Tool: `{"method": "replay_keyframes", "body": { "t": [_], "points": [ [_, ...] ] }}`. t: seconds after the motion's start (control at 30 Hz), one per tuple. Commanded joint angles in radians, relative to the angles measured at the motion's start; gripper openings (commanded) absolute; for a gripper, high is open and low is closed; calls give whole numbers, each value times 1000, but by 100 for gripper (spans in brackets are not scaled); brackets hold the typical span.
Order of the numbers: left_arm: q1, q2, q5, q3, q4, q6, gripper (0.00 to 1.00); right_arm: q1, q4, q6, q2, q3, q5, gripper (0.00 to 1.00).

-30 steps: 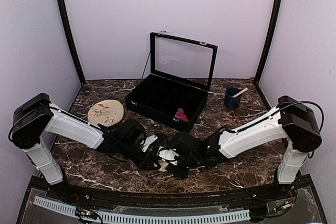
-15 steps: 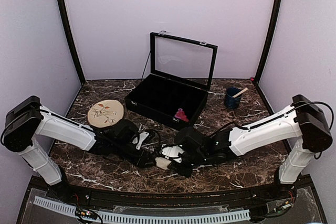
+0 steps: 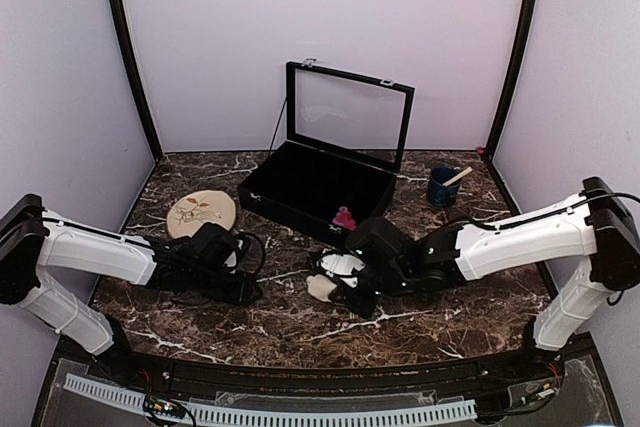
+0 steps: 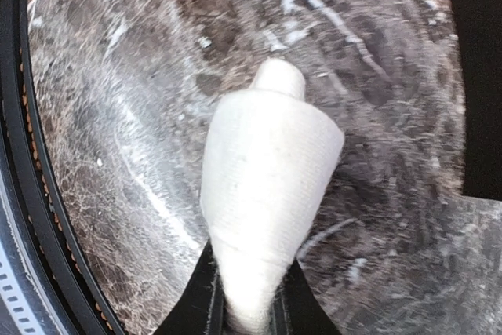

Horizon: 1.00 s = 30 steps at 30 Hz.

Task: Roll the socks
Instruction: Place the sock in the storage box.

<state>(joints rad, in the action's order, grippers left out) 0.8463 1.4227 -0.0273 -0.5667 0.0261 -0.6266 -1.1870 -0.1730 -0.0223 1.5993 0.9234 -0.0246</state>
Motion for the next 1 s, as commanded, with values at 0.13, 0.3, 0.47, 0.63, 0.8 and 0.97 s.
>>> {"method": "replay_keyframes", "body": {
  "t": [0.13, 0.3, 0.47, 0.63, 0.8, 0.97],
  "points": [
    [-15, -87, 149, -1, 162, -80, 50, 103, -116, -42, -16, 260, -102, 0],
    [-16, -104, 165, -19, 173, -87, 50, 184, -191, -30, 87, 453, -165, 0],
    [-22, -105, 177, -42, 166, -81, 50, 282, -246, 6, 202, 639, -200, 0],
    [-28, -74, 158, -76, 158, -61, 50, 366, -272, 47, 314, 768, -225, 0],
    [-29, -54, 148, -100, 157, -53, 50, 447, -308, 62, 422, 849, -217, 0],
    [-33, -54, 147, -111, 159, -48, 50, 504, -354, 62, 510, 888, -197, 0]
  ]
}}
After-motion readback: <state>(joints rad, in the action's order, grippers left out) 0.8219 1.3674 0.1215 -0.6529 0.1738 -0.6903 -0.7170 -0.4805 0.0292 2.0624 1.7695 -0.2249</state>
